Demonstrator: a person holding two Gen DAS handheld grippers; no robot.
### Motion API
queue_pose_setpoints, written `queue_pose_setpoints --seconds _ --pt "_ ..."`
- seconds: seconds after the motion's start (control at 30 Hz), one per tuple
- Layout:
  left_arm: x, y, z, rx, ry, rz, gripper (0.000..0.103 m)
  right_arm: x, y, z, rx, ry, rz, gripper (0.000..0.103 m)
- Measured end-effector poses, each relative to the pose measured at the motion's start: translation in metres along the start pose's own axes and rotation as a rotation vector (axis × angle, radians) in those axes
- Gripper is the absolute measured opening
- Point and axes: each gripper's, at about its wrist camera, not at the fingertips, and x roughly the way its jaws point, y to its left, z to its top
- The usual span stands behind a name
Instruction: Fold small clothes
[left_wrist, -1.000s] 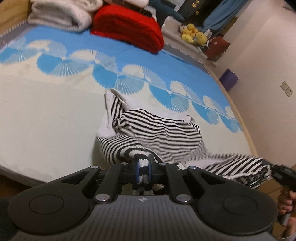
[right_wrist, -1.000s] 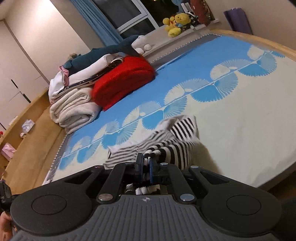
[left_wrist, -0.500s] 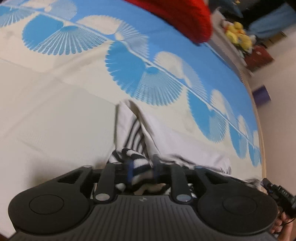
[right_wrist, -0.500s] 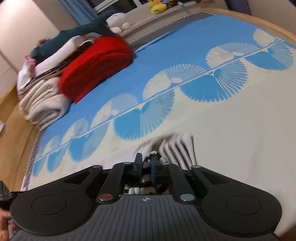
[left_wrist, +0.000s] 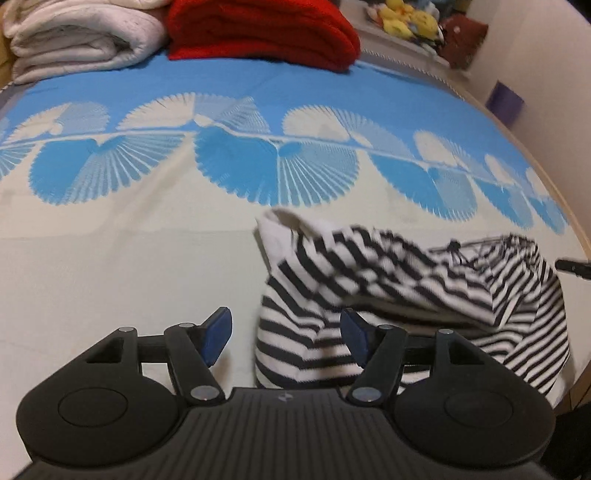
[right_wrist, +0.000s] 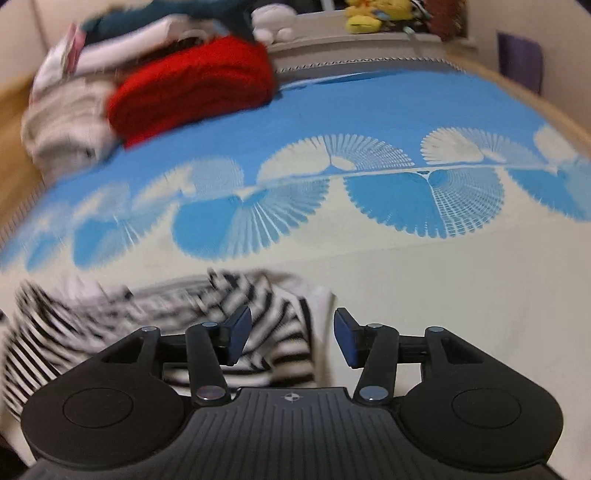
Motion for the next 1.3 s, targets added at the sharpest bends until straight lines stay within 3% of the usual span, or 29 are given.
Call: queue_pose_setpoints --seconds 0.13,0.37,0.47,0.5,0.53,0.57,0.6,0.77,0.83,0.93,1.07,1.2,1.3 --pt "0.012 -0.019 -0.003 0.105 -0.027 0.035 0.078 0.003 0.015 -0.003 -0.105 -0.031 0.012 0.055" --pt "0.051 -0.035 0.013 0.166 -0.023 0.095 0.077 0.032 0.037 0.001 -0.235 -0.015 -0.015 0.056" --pt "0.058 -0.034 0.021 0.145 -0.016 0.093 0.046 0.042 0.042 0.007 -0.253 -0.021 0.002 0.053" --pt "0.060 -0.033 0.023 0.138 -0.017 0.084 0.028 0.048 0.043 0.009 -0.260 -0.015 0.013 0.050" --pt "0.061 -0.031 0.027 0.126 -0.019 0.063 0.012 0.053 0.044 0.012 -0.264 -0.011 0.021 0.036" --pt "0.061 -0.030 0.031 0.116 -0.027 0.048 0.009 0.056 0.044 0.015 -0.262 -0.008 0.033 0.012" --pt "0.058 -0.029 0.035 0.112 -0.050 0.053 0.007 0.057 0.043 0.019 -0.246 -0.014 0.041 0.006" --pt "0.038 -0.017 0.060 -0.041 -0.239 0.094 0.007 0.026 0.026 0.056 -0.022 -0.267 0.069 0.005" --pt "0.046 -0.021 0.067 -0.030 -0.246 0.128 0.007 0.030 0.023 0.064 0.027 -0.310 0.025 0.004" --pt "0.083 -0.029 0.071 0.012 -0.125 0.190 0.008 0.065 0.031 0.068 0.004 -0.225 -0.075 0.003" --pt "0.125 -0.028 0.069 0.022 0.061 0.211 0.014 0.114 0.038 0.064 -0.041 -0.081 -0.157 0.003" --pt "0.133 -0.031 0.075 0.039 0.099 0.215 0.016 0.142 0.040 0.058 -0.078 -0.001 -0.195 0.003" --pt "0.133 -0.021 0.081 -0.028 0.089 0.186 0.021 0.157 0.038 0.055 -0.079 0.032 -0.204 0.003"
